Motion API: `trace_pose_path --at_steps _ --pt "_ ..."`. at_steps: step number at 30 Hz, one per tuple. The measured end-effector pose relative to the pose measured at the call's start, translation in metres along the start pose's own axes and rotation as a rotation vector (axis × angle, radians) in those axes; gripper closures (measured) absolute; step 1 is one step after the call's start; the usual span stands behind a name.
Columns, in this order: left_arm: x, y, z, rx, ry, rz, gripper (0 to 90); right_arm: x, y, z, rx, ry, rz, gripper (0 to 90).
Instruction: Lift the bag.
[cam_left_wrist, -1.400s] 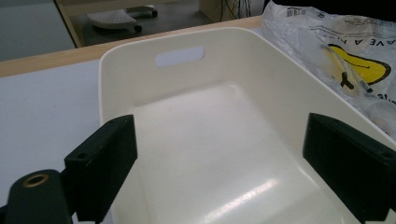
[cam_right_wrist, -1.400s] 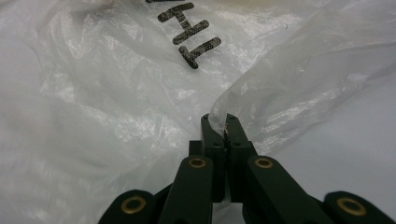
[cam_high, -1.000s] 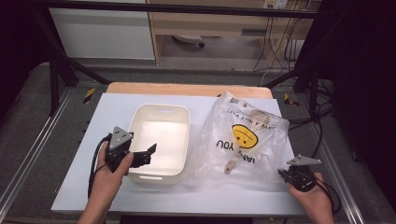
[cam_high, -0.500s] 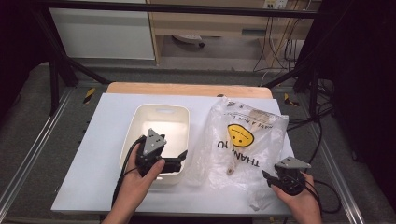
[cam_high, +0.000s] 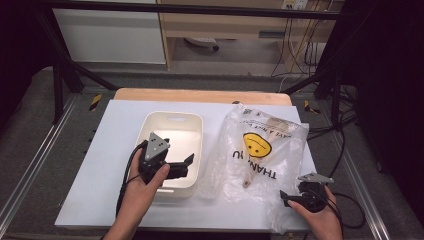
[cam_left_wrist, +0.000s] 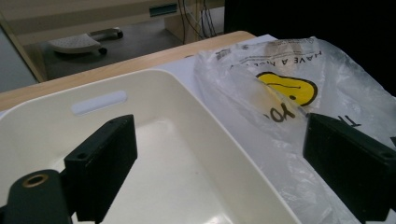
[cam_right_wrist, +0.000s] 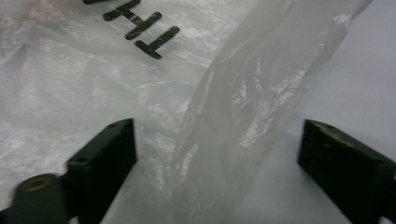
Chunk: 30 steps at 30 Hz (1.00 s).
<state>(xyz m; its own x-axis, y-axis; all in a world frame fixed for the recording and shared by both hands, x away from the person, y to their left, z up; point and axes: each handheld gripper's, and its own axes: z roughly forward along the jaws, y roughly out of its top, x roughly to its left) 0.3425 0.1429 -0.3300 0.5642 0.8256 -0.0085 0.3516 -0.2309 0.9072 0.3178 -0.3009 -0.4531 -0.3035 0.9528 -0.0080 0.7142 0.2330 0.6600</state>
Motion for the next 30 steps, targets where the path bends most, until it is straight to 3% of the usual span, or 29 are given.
trace_pose_path --at_steps 1,6,11,14,16,18,22,24,27,30 --pt "0.001 0.0 0.0 -0.001 0.0 -0.005 9.7 0.001 0.0 -0.001 -0.002 0.003 -0.007 22.3" --pt "-0.005 -0.001 0.005 0.007 -0.015 0.001 9.8 0.003 0.003 -0.003 -0.022 0.041 -0.035 63.9" --pt "-0.023 -0.002 0.018 0.028 -0.037 0.021 9.9 0.0 0.008 -0.001 -0.011 0.061 -0.071 89.9" --pt "-0.04 -0.001 0.028 0.039 -0.061 0.046 10.2 -0.005 0.01 -0.001 -0.001 0.063 -0.083 90.0" --pt "-0.05 -0.001 0.034 0.046 -0.082 0.058 10.2 -0.009 0.011 -0.002 0.012 0.008 -0.099 90.0" --pt "-0.06 -0.001 0.042 0.052 -0.096 0.074 10.2 -0.015 0.011 -0.003 0.018 -0.012 -0.088 90.0" --pt "-0.081 -0.005 0.062 0.074 -0.11 0.09 10.1 -0.019 0.01 -0.002 0.01 -0.008 -0.081 90.0" --pt "-0.091 -0.009 0.078 0.093 -0.098 0.09 10.1 -0.019 0.01 -0.003 0.014 -0.01 -0.091 90.0" --pt "-0.105 -0.016 0.099 0.131 -0.069 0.126 10.5 -0.018 0.008 -0.004 0.008 -0.005 -0.093 90.0" --pt "-0.111 -0.023 0.113 0.158 -0.029 0.146 10.7 -0.018 0.007 -0.005 0.007 0.002 -0.097 90.0"
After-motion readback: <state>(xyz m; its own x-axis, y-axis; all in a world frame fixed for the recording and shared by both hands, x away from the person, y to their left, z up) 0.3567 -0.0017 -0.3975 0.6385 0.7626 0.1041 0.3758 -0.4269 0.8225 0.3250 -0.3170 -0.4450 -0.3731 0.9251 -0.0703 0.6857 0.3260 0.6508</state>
